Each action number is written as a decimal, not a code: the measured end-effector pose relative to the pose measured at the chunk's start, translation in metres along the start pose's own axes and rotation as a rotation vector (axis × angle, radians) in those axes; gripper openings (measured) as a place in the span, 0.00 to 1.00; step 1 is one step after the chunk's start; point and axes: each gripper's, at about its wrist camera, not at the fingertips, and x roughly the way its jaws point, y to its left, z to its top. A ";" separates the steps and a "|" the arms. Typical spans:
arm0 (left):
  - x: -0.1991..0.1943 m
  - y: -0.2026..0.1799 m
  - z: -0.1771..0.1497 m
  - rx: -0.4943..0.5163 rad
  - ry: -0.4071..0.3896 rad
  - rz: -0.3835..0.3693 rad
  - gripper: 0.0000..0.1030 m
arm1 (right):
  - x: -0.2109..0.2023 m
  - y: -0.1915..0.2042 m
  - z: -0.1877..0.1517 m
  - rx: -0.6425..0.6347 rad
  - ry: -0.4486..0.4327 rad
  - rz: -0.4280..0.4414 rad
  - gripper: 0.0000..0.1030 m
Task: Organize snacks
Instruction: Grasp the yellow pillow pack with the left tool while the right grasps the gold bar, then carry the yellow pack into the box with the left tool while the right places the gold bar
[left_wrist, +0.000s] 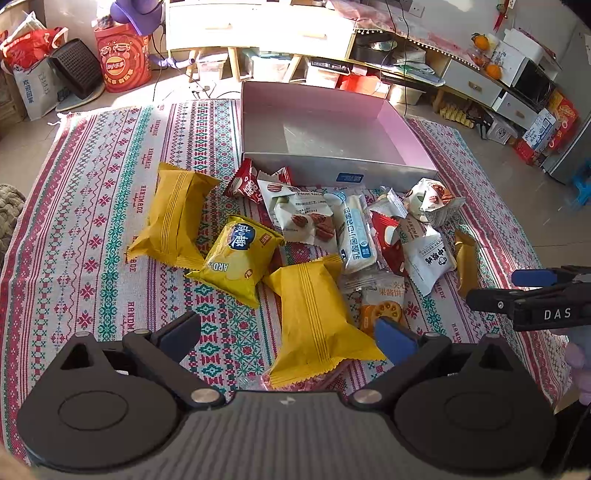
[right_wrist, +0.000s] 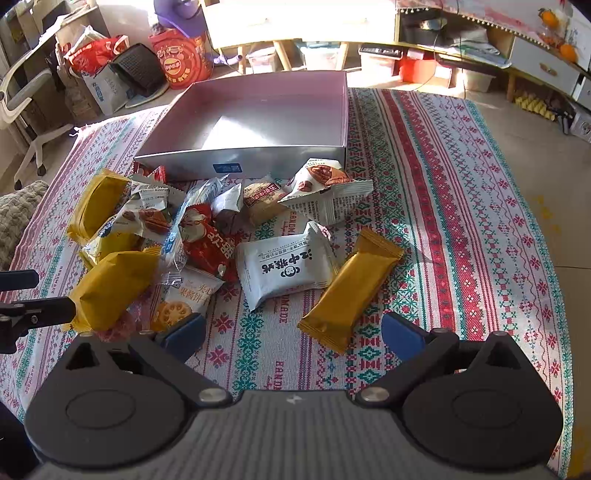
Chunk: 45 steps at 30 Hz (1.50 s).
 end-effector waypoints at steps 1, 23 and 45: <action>0.003 0.003 0.001 -0.015 0.010 -0.008 0.98 | 0.002 -0.002 0.003 0.008 0.007 0.007 0.98; 0.048 0.021 0.000 -0.274 0.118 -0.178 0.55 | 0.045 -0.031 0.009 0.184 0.087 -0.101 0.52; 0.008 0.029 -0.003 -0.282 0.000 -0.254 0.46 | -0.001 -0.034 0.006 0.199 -0.061 -0.038 0.27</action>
